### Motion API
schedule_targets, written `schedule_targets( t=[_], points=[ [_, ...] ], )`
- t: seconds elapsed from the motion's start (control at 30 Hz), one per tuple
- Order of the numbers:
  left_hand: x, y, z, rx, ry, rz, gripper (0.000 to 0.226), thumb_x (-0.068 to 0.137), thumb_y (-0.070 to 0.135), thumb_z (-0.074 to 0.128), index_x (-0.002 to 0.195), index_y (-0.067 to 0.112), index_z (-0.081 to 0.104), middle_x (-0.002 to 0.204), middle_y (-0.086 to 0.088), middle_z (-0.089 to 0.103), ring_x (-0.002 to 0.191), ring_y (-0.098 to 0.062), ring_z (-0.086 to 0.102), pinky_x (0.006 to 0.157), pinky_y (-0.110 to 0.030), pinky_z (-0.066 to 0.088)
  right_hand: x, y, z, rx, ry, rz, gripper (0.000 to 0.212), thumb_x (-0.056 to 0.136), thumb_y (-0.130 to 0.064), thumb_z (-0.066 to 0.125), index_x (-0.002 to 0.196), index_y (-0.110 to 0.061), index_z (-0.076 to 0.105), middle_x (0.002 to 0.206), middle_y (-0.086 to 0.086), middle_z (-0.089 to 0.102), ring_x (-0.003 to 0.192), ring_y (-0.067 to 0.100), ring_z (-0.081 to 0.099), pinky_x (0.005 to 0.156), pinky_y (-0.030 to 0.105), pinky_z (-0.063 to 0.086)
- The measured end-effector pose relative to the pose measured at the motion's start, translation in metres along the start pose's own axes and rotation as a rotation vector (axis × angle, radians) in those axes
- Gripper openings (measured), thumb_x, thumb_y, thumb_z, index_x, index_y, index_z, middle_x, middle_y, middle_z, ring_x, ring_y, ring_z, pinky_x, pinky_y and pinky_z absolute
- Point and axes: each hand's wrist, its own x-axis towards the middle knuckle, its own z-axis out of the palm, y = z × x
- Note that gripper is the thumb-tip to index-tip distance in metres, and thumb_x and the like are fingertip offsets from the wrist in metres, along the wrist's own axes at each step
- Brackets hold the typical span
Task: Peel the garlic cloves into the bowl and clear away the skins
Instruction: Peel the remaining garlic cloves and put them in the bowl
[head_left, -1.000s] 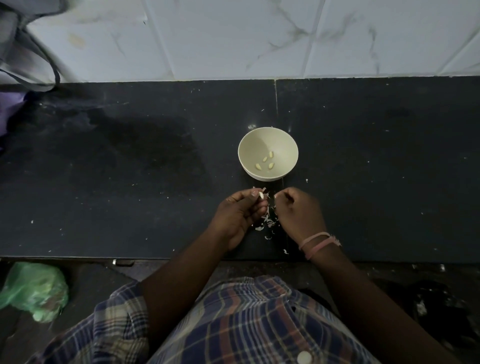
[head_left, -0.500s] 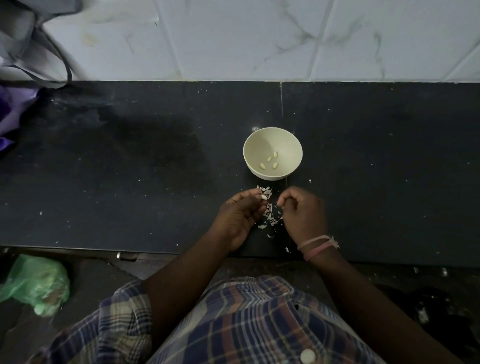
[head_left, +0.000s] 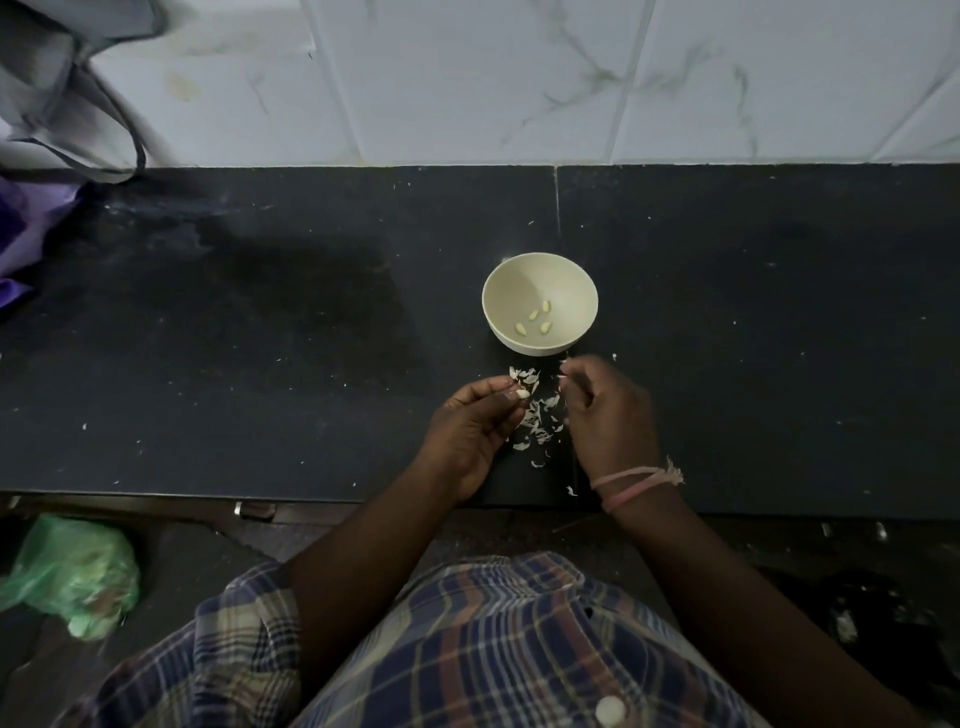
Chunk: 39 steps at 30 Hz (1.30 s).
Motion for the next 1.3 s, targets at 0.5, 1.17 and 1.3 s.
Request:
schedule_targets(
  t=[0.5,1.17,1.3],
  points=[
    [-0.002,-0.003,0.003,-0.013,-0.014,0.032,0.017,0.091,-0.009,0.060,0.095,0.006,0.067,0.090,-0.008,0.073,0.082,-0.016,0.071,0.074,-0.023,0.060,0.002,0.006,0.011,-0.216,-0.105,0.015,0.011,0.088,-0.026,0.066,0.088,-0.017,0.070,0.096,0.002,0.069,0.095,0.021,0.064,0.084,0.033,0.049],
    [-0.006,-0.003,0.011,0.061,-0.096,0.088,0.018,0.092,-0.008,0.059,0.108,-0.002,0.065,0.095,-0.013,0.075,0.084,-0.018,0.072,0.081,-0.025,0.060,-0.003,-0.004,0.016,0.626,-0.096,0.379,0.013,0.092,0.001,0.059,0.091,-0.005,0.071,0.081,0.008,0.073,0.070,0.011,0.067,0.066,0.023,0.055],
    [-0.007,-0.001,0.017,0.068,-0.088,0.139,0.018,0.090,-0.011,0.059,0.104,-0.001,0.065,0.092,-0.013,0.074,0.084,-0.019,0.072,0.084,-0.027,0.060,-0.004,-0.005,0.018,0.620,-0.068,0.359,0.011,0.092,0.000,0.061,0.091,-0.006,0.070,0.083,0.007,0.073,0.070,0.009,0.067,0.066,0.021,0.054]
  ],
)
